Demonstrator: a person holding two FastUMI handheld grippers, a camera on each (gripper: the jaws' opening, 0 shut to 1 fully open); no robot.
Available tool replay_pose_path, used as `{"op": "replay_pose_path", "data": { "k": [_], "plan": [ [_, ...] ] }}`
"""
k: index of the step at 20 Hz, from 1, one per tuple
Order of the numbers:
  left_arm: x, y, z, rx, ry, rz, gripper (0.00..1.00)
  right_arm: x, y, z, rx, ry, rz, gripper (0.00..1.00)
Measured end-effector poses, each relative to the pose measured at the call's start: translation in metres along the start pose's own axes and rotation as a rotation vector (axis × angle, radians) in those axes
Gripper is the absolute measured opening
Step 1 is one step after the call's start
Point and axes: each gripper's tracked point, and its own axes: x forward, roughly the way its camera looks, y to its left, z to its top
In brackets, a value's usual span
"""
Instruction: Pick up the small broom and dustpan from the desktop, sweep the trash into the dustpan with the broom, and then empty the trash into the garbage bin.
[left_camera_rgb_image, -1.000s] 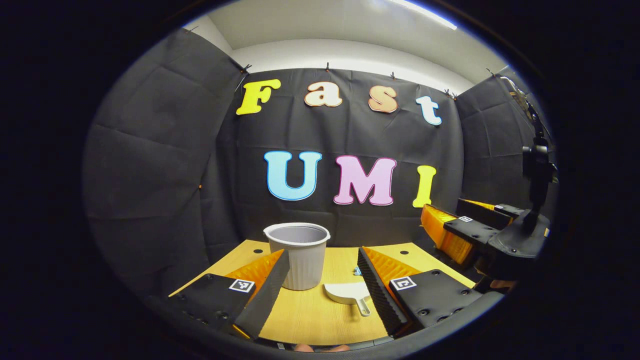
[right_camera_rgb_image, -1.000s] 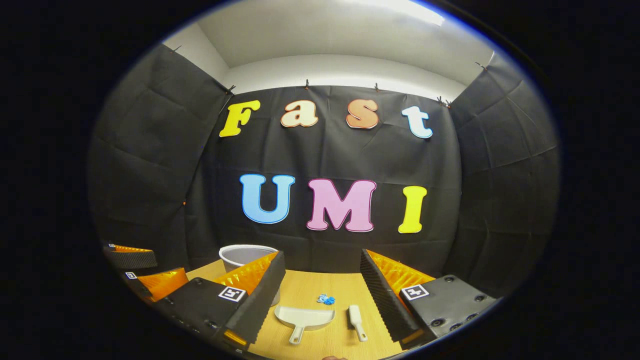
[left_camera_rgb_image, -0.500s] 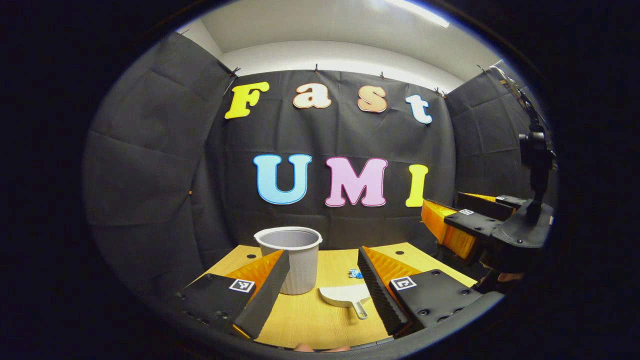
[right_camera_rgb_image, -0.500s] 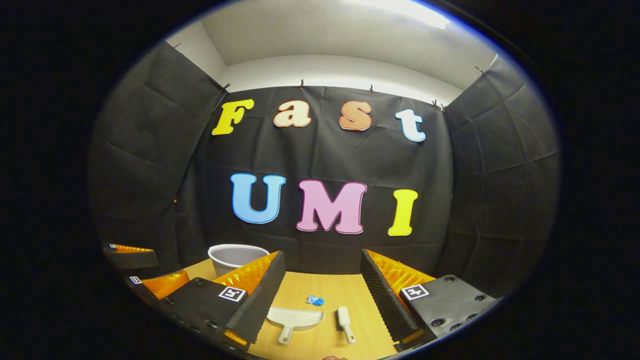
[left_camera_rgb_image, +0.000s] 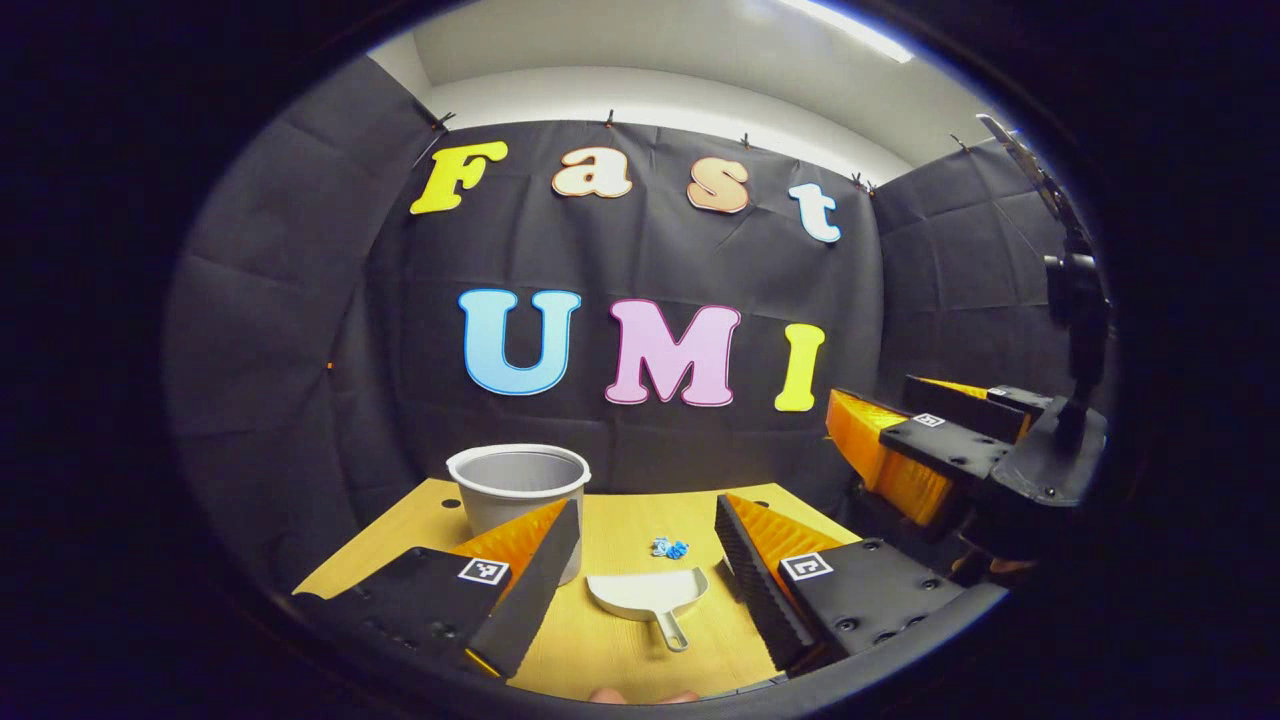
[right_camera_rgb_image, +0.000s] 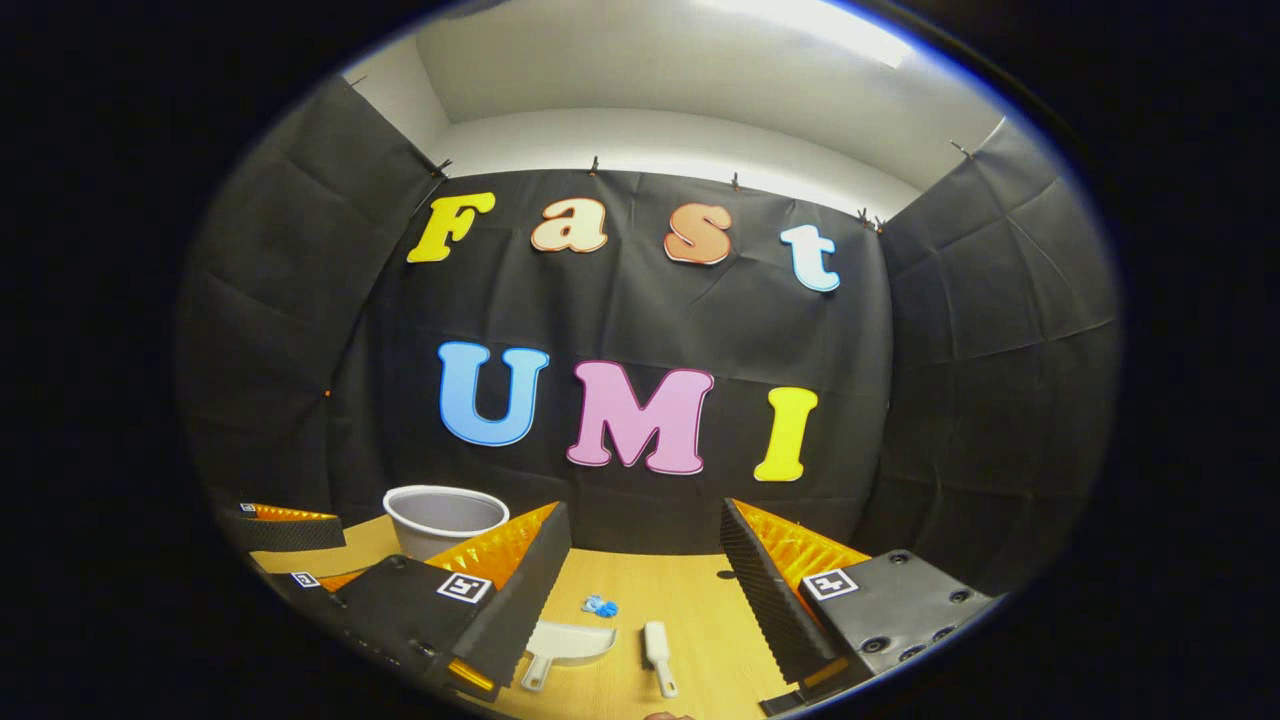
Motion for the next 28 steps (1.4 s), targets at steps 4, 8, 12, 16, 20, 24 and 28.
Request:
{"op": "replay_pose_path", "data": {
  "k": [4, 8, 12, 16, 20, 24, 28],
  "plan": [
    [0.027, -0.004, 0.003, -0.004, 0.015, 0.011, 0.78, 0.026, -0.009, -0.008, 0.022, 0.015, 0.005, 0.96],
    [0.060, -0.009, -0.007, -0.050, 0.080, 0.032, 0.81, 0.055, -0.017, -0.006, 0.027, 0.004, 0.016, 0.92],
    [0.100, -0.018, -0.043, -0.099, 0.237, 0.034, 0.81, 0.079, -0.027, -0.004, 0.026, -0.015, 0.029, 0.92],
    [0.134, -0.031, -0.115, -0.105, 0.543, 0.041, 0.81, 0.098, -0.045, -0.015, 0.019, -0.018, 0.032, 0.96],
    [0.147, -0.047, -0.187, -0.198, 0.855, 0.038, 0.84, 0.103, -0.058, -0.055, 0.017, 0.046, 0.056, 0.96],
    [0.165, -0.050, -0.237, -0.201, 1.051, 0.055, 0.84, 0.103, -0.065, -0.101, -0.012, 0.136, 0.105, 0.96],
    [0.186, -0.056, -0.279, -0.219, 1.245, 0.077, 0.84, 0.107, -0.080, -0.149, -0.101, 0.220, 0.125, 0.97]
  ]
}}
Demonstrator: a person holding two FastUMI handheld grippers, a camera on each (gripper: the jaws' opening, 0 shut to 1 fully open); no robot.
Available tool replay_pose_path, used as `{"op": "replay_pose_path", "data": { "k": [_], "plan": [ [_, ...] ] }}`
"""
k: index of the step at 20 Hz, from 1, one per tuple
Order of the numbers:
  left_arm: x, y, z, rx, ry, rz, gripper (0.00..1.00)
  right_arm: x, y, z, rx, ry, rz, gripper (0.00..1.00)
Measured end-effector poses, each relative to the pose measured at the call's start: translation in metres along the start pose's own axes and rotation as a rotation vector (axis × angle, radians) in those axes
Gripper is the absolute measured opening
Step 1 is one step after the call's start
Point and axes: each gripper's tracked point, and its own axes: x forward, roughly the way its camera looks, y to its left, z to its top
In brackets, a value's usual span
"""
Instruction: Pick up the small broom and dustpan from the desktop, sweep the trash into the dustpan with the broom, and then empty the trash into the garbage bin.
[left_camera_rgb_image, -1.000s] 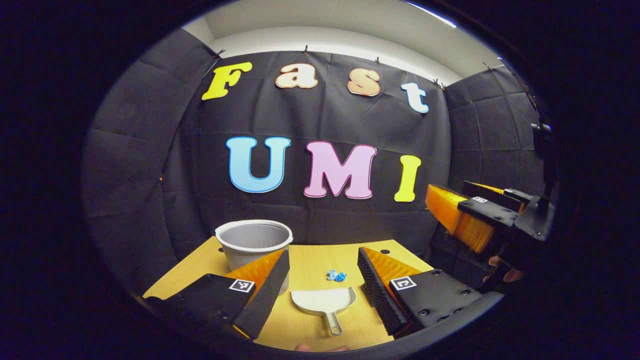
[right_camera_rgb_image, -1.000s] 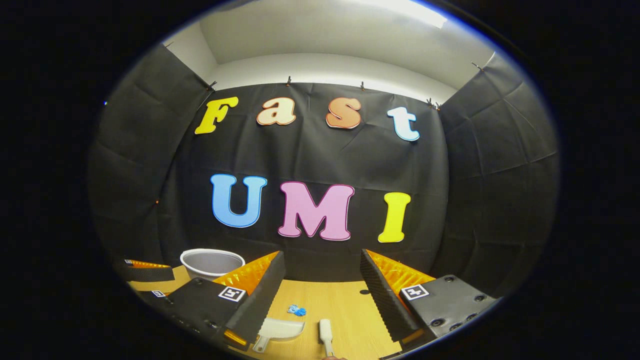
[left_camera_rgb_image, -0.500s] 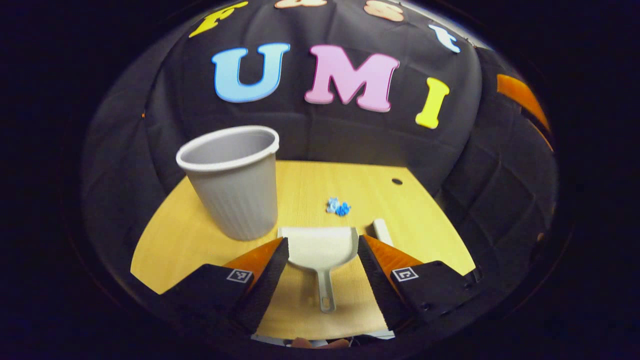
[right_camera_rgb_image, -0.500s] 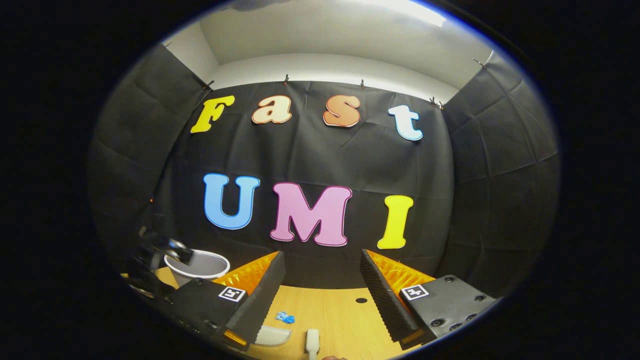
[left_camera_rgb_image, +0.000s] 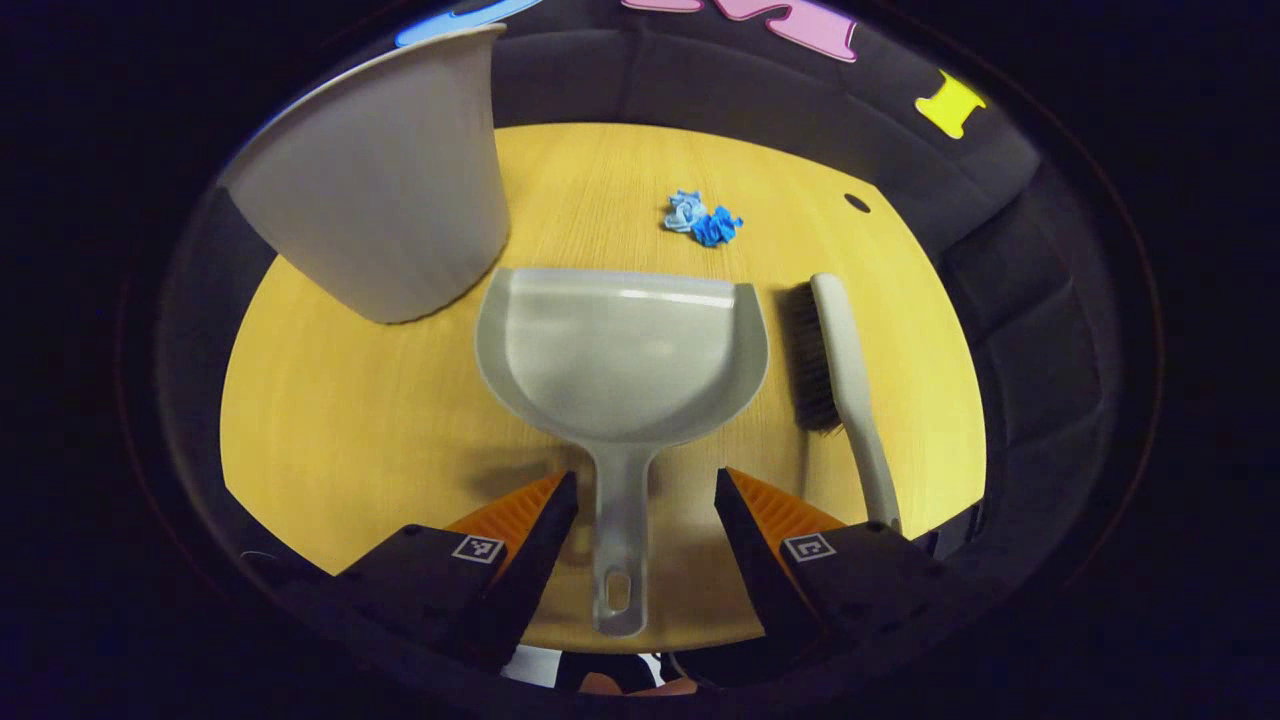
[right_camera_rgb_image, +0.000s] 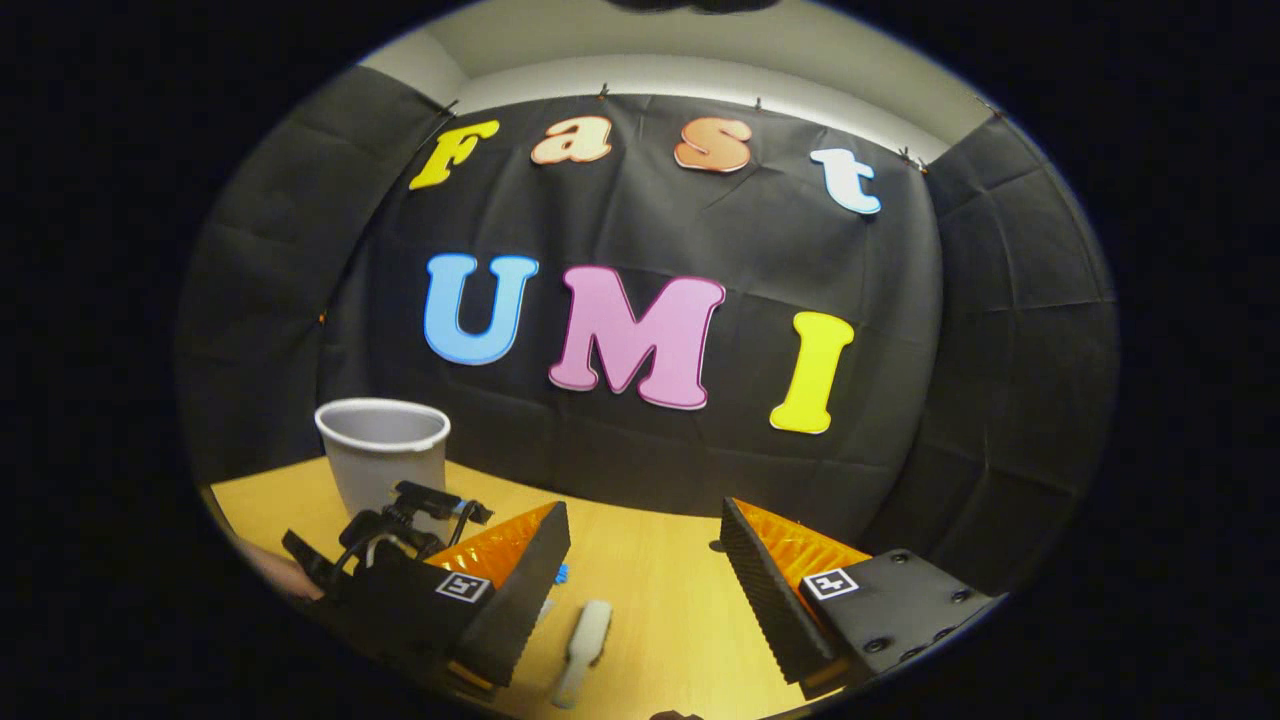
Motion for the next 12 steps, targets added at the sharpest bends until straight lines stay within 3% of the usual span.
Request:
{"op": "replay_pose_path", "data": {
  "k": [1, 3, 7, 10, 12],
  "plan": [
    [0.011, 0.000, 0.002, -0.001, 0.039, 0.018, 0.84, 0.001, -0.005, -0.009, -0.002, 0.017, -0.002, 0.94],
    [0.018, 0.005, 0.007, -0.016, 0.105, 0.054, 0.84, 0.002, -0.010, -0.023, 0.033, 0.062, -0.005, 0.97],
    [0.025, 0.008, 0.019, -0.002, 0.152, 0.088, 0.81, 0.011, -0.018, -0.044, 0.086, 0.123, -0.006, 0.97],
    [0.028, 0.008, 0.018, -0.019, 0.181, 0.104, 0.50, 0.019, 0.003, -0.088, 0.122, 0.295, 0.060, 0.98],
    [0.027, 0.005, 0.019, -0.026, 0.180, 0.068, 0.34, 0.015, 0.021, -0.112, 0.170, 0.393, 0.119, 0.98]
  ]
}}
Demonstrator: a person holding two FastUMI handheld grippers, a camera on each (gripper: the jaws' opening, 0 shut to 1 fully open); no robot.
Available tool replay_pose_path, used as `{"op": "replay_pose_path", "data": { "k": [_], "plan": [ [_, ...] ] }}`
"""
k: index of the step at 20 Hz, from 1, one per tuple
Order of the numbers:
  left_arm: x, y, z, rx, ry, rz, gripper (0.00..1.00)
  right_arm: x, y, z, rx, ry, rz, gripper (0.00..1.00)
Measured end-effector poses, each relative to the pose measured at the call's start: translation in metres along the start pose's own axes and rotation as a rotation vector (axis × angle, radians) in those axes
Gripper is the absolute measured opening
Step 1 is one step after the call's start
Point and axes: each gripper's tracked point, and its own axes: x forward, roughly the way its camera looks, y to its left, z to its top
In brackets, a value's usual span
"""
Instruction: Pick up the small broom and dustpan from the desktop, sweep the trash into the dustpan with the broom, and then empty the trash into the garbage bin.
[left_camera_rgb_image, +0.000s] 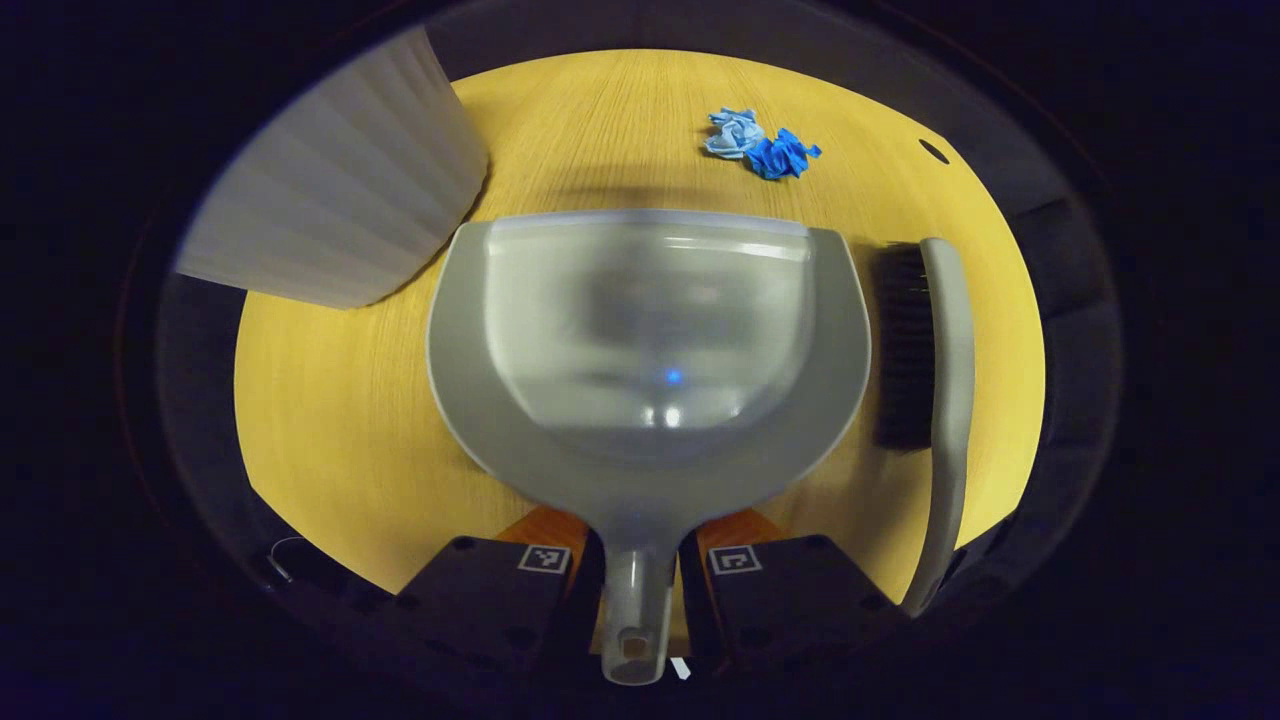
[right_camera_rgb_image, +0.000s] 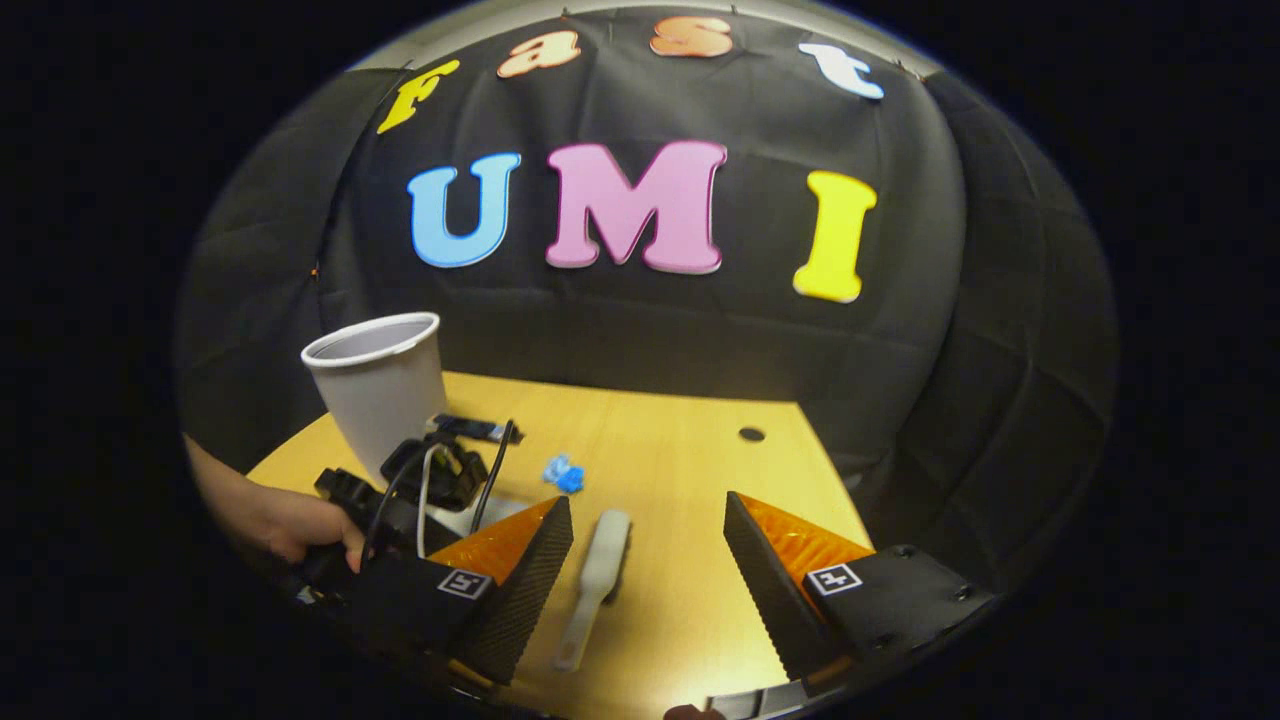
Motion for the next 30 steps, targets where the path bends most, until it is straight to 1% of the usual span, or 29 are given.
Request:
{"op": "replay_pose_path", "data": {
  "k": [2, 4, 6, 8, 11, 13, 14, 17, 19, 21, 22, 23, 24, 25, 26, 27, 28, 30],
  "plan": [
    [0.002, 0.002, -0.003, 0.013, -0.007, -0.041, 0.30, 0.002, 0.011, -0.013, 0.012, 0.071, 0.039, 0.98],
    [0.002, 0.006, -0.008, 0.025, -0.011, -0.062, 0.30, 0.004, 0.024, -0.021, -0.002, 0.129, 0.063, 0.98],
    [0.002, 0.012, -0.015, 0.041, -0.035, -0.073, 0.30, 0.010, 0.038, -0.034, 0.031, 0.195, 0.092, 0.98],
    [0.002, 0.017, -0.025, 0.043, -0.059, -0.083, 0.30, 0.023, 0.045, -0.052, 0.055, 0.278, 0.097, 0.98],
    [0.005, 0.021, -0.042, 0.006, -0.106, -0.110, 0.30, 0.044, 0.041, -0.086, 0.011, 0.377, 0.036, 0.98],
    [0.006, 0.021, -0.048, -0.012, -0.126, -0.121, 0.30, 0.061, 0.035, -0.114, 0.000, 0.478, -0.006, 0.98],
    [0.007, 0.020, -0.051, -0.018, -0.131, -0.126, 0.29, 0.066, 0.032, -0.132, 0.013, 0.557, -0.024, 0.99],
    [0.006, 0.021, -0.057, -0.035, -0.143, -0.135, 0.30, 0.070, 0.026, -0.166, 0.116, 0.720, -0.058, 1.00],
    [0.006, 0.021, -0.058, -0.049, -0.155, -0.143, 0.30, 0.069, 0.017, -0.182, 0.111, 0.781, -0.086, 1.00],
    [0.007, 0.021, -0.057, -0.061, -0.160, -0.150, 0.29, 0.070, 0.013, -0.181, 0.097, 0.789, -0.102, 0.99],
    [0.007, 0.020, -0.057, -0.065, -0.163, -0.151, 0.29, 0.072, 0.012, -0.180, 0.093, 0.796, -0.104, 0.94],
    [0.007, 0.020, -0.057, -0.068, -0.167, -0.152, 0.29, 0.073, 0.013, -0.181, 0.091, 0.812, -0.098, 0.94],
    [0.007, 0.020, -0.056, -0.071, -0.169, -0.153, 0.30, 0.073, 0.012, -0.183, 0.077, 0.831, -0.095, 0.81],
    [0.007, 0.021, -0.057, -0.072, -0.170, -0.155, 0.30, 0.073, 0.011, -0.188, 0.063, 0.864, -0.091, 0.75],
    [0.007, 0.021, -0.057, -0.072, -0.171, -0.156, 0.30, 0.073, 0.019, -0.191, 0.078, 0.901, -0.054, 0.70],
    [0.008, 0.020, -0.056, -0.069, -0.173, -0.158, 0.30, 0.076, 0.019, -0.188, 0.074, 0.890, -0.052, 0.55],
    [0.008, 0.021, -0.056, -0.068, -0.172, -0.159, 0.30, 0.080, 0.022, -0.191, 0.065, 0.903, -0.046, 0.39],
    [0.007, 0.021, -0.058, -0.056, -0.162, -0.151, 0.29, 0.081, 0.023, -0.191, 0.056, 0.920, -0.030, 0.35]
  ]
}}
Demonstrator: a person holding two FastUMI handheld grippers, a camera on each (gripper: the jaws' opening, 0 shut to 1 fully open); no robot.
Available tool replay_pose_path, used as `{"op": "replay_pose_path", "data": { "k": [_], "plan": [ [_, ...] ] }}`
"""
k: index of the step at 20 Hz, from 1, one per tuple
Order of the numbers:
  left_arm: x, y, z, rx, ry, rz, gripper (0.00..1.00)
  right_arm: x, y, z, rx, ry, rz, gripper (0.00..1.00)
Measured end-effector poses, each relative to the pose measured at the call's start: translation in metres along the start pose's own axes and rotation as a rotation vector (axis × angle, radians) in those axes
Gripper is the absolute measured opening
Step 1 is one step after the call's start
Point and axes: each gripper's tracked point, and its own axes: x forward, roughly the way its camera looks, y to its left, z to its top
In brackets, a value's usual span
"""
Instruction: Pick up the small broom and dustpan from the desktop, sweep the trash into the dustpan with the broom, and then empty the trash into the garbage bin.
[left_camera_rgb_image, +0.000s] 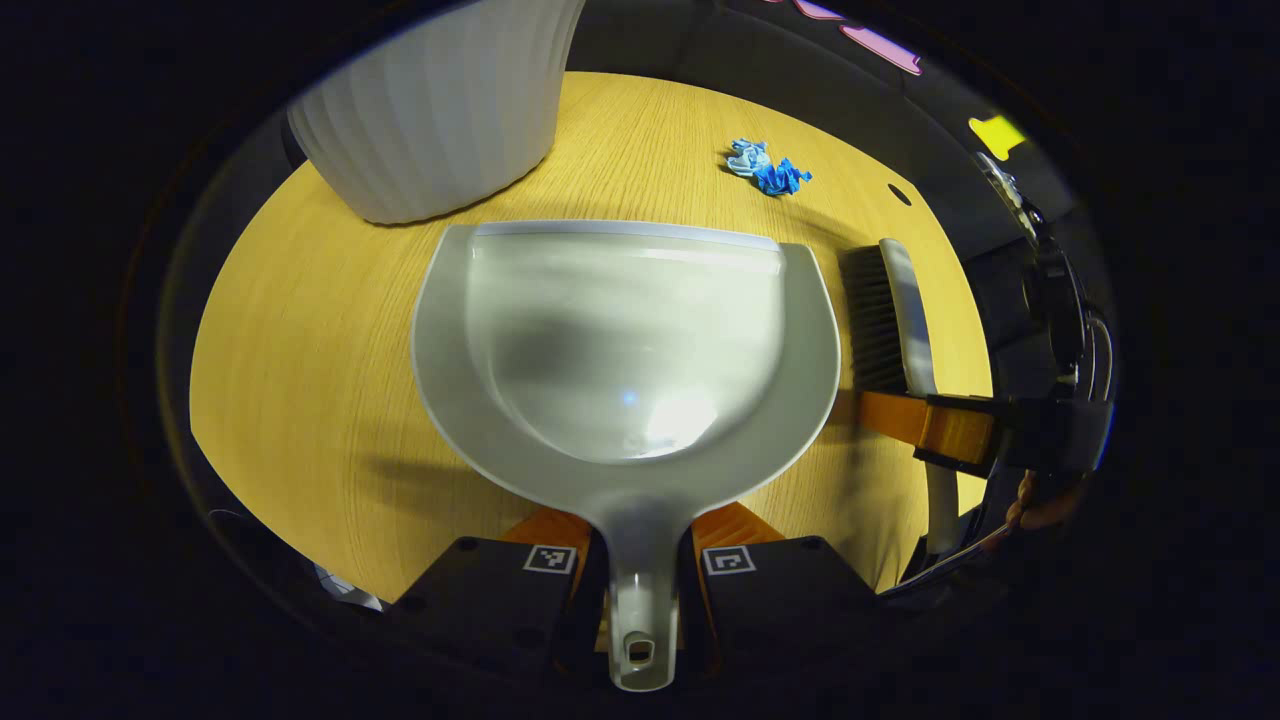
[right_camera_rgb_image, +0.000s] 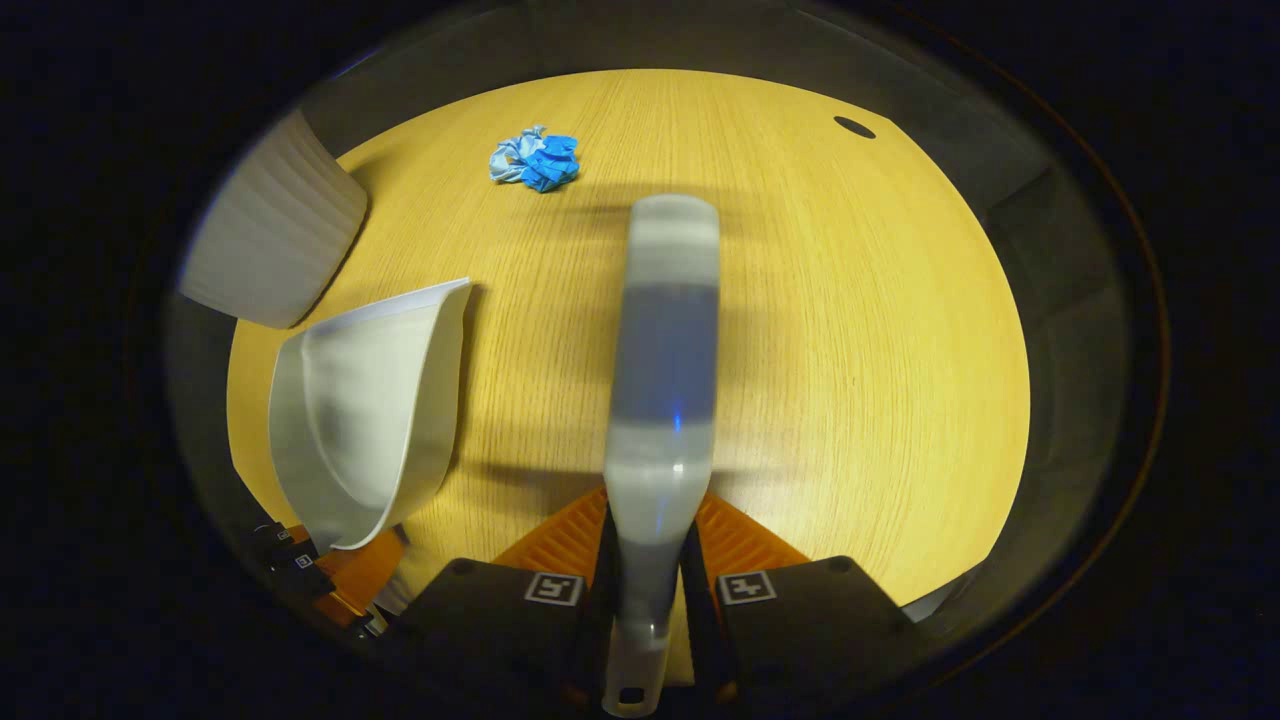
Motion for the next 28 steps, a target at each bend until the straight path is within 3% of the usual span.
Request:
{"op": "replay_pose_path", "data": {
  "k": [3, 6, 13, 16, 18, 21, 24, 27, 28],
  "plan": [
    [0.001, 0.000, 0.001, 0.054, 0.011, 0.002, 0.30, -0.004, 0.007, 0.002, -0.029, 0.035, 0.079, 0.27],
    [0.002, 0.002, 0.001, 0.125, 0.022, -0.012, 0.30, -0.013, 0.002, 0.025, -0.017, -0.013, 0.100, 0.27],
    [-0.005, 0.027, 0.021, 0.326, 0.100, 0.042, 0.30, -0.027, -0.056, 0.157, -0.119, -0.182, 0.020, 0.27],
    [-0.006, 0.034, 0.042, 0.430, 0.142, 0.056, 0.30, -0.013, -0.073, 0.200, -0.261, -0.169, -0.042, 0.27],
    [-0.007, 0.036, 0.057, 0.446, 0.174, 0.036, 0.30, 0.001, -0.075, 0.228, -0.393, -0.150, -0.085, 0.27],
    [-0.007, 0.045, 0.076, 0.489, 0.197, 0.044, 0.30, 0.019, -0.057, 0.268, -0.593, -0.154, -0.113, 0.27],
    [-0.008, 0.056, 0.087, 0.556, 0.223, 0.071, 0.30, 0.034, -0.020, 0.283, -0.611, -0.127, -0.057, 0.26],
    [-0.006, 0.065, 0.099, 0.613, 0.244, 0.094, 0.29, 0.043, 0.006, 0.278, -0.714, -0.114, -0.023, 0.26],
    [-0.005, 0.066, 0.103, 0.638, 0.240, 0.106, 0.30, 0.042, 0.020, 0.269, -0.734, -0.090, 0.027, 0.26]
  ]
}}
